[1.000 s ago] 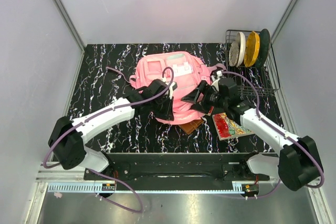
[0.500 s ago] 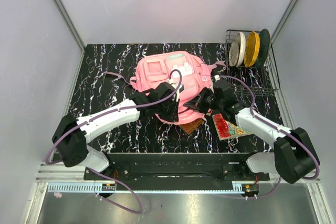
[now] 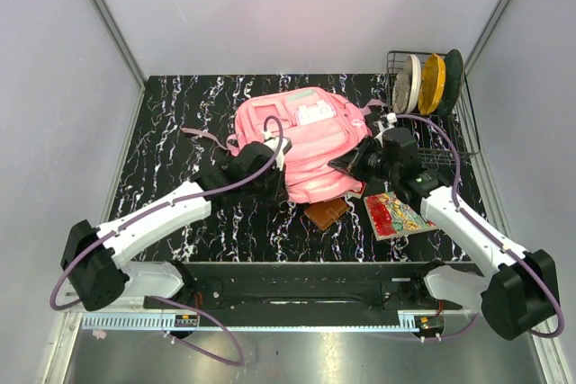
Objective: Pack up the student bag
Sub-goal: Unzip the student bag at the center of the board.
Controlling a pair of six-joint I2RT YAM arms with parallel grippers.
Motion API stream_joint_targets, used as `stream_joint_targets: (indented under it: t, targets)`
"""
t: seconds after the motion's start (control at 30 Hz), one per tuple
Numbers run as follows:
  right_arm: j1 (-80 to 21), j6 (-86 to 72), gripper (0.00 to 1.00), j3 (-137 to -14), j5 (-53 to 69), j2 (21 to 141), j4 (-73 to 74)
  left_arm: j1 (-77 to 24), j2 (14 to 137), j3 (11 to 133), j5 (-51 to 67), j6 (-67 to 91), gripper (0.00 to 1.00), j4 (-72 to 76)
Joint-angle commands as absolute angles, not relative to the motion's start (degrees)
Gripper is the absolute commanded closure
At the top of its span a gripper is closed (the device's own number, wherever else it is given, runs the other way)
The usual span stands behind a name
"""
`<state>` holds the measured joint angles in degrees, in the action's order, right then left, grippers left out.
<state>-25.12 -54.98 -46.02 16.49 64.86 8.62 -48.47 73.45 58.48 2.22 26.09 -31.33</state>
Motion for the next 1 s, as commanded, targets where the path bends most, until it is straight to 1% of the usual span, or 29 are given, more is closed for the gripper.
stream_joint_targets:
  t: [0.0,0.27,0.43,0.6,0.77,0.8,0.83,0.87,0.9,0.93,0.97]
  targets:
    - [-22.3,-53.1,1.00,-50.4,13.4,63.5,7.4,-45.4,68.4,56.3,0.2,24.0,1.00,-33.7]
    - [-20.1,-55.0,1.00,-54.6,14.3,61.5,7.3,-42.1,70.0,55.0,-6.8,26.6,1.00,-37.7]
    - [-19.8,-54.7,1.00,-57.7,17.8,61.8,7.8,-38.1,71.7,54.3,-9.1,28.1,1.00,-38.5]
    - [-19.8,-53.9,1.00,-56.8,18.1,60.0,9.1,-33.6,73.4,54.9,-11.3,30.1,1.00,-36.8]
    - [-19.9,-53.3,1.00,-56.8,21.5,59.9,9.6,-31.8,75.8,56.9,-11.7,30.1,1.00,-35.5]
    - [-19.8,-53.5,1.00,-56.7,22.0,60.4,9.4,-31.9,76.4,57.6,-11.9,30.1,0.95,-35.6]
    - [-19.9,-53.7,1.00,-56.4,22.5,60.5,9.0,-31.8,76.6,57.7,-12.0,30.1,0.84,-35.6]
    - [-19.9,-53.8,1.00,-56.3,22.8,60.6,8.7,-31.6,76.6,57.9,-11.4,29.9,0.79,-35.5]
    - [-20.0,-53.9,1.00,-55.9,22.8,61.1,8.4,-31.7,76.3,58.3,-10.6,29.4,0.76,-35.3]
    - [-19.9,-54.1,1.00,-55.8,22.9,61.3,7.8,-31.7,75.7,58.3,-10.0,29.3,0.65,-35.3]
    - [-19.9,-54.1,1.00,-55.7,23.1,61.9,7.5,-31.7,73.8,58.1,-8.6,29.0,0.59,-34.9]
